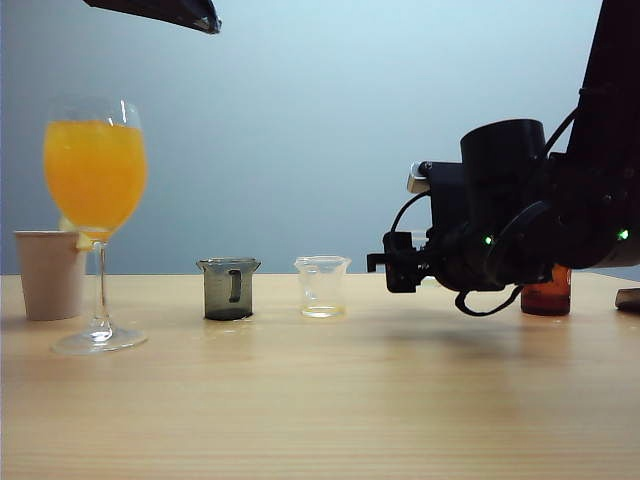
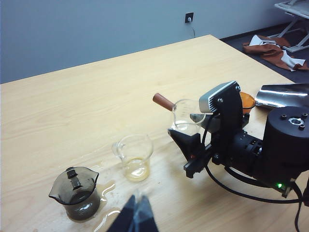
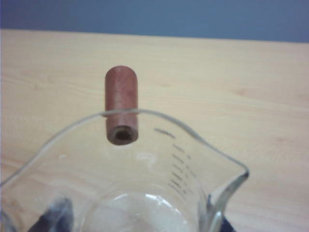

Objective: Pick up the third measuring cup from the left, pour the pineapple juice inside into the goblet, and finally put the measuring cup back in its original place.

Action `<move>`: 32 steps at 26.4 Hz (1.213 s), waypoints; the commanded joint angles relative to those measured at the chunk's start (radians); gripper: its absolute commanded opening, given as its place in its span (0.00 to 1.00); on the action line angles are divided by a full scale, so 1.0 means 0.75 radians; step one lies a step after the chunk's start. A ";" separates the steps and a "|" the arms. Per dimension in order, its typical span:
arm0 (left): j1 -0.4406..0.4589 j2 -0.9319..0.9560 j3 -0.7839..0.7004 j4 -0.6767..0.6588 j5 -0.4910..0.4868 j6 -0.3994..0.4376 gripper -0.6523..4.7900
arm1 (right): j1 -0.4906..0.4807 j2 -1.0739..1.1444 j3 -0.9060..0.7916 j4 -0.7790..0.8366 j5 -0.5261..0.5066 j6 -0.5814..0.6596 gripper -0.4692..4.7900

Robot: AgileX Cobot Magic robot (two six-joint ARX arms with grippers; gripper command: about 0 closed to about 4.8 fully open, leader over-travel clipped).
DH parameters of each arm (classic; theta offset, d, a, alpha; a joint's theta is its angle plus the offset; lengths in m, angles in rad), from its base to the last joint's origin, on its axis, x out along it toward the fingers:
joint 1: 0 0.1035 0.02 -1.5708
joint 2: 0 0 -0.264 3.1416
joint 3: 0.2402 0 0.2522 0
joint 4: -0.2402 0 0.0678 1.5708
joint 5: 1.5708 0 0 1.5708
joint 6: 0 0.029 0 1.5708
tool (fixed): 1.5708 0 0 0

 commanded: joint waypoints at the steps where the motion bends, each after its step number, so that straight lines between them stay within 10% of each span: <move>1: 0.003 -0.002 0.010 0.007 -0.008 0.008 0.11 | 0.002 0.031 0.003 0.018 0.000 0.004 0.26; 24: 0.003 -0.003 0.010 -0.039 -0.008 0.008 0.11 | 0.002 0.130 0.033 0.017 -0.005 0.004 0.27; 29: 0.003 -0.003 0.010 -0.039 -0.009 0.008 0.11 | 0.002 0.130 0.033 0.015 -0.035 0.004 0.67; 32: 0.003 -0.003 0.010 -0.039 -0.009 0.008 0.11 | 0.002 0.129 0.032 -0.015 -0.040 0.004 0.73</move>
